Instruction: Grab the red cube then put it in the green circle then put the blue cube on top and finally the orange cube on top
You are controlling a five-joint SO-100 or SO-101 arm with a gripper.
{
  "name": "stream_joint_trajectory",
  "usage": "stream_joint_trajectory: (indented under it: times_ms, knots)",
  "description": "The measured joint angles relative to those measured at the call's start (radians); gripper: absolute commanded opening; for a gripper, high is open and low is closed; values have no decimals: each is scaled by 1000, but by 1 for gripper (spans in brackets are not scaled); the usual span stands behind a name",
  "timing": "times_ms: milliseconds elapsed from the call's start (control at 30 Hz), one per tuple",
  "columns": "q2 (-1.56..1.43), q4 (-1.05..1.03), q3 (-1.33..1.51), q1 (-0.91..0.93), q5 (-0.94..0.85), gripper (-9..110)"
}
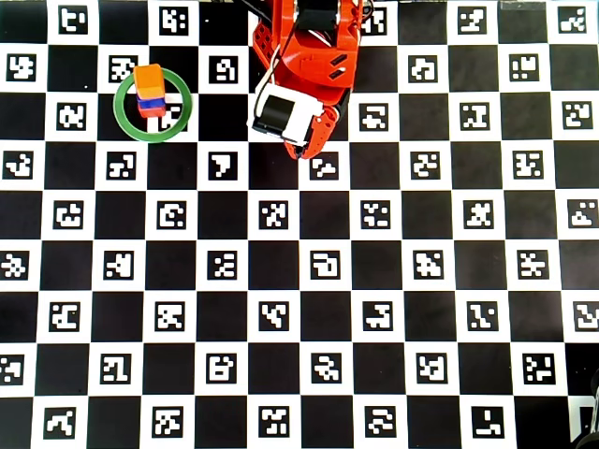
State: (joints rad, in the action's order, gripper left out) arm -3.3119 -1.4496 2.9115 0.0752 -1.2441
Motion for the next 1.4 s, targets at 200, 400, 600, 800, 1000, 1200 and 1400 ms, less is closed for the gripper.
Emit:
stream_joint_trajectory:
  times_ms: [200,400,600,800,1000,1200,1400]
  knots:
    - [0,44,38,-3,0,-6]
    - [0,127,192,-3,-127,-6]
    - [0,140,216,2,-130,-6]
    - [0,140,216,2,-124,-6]
    - [0,140,218,2,-141,-6]
    - [0,140,218,2,-155,-6]
    - [0,140,218,0,-155,-6]
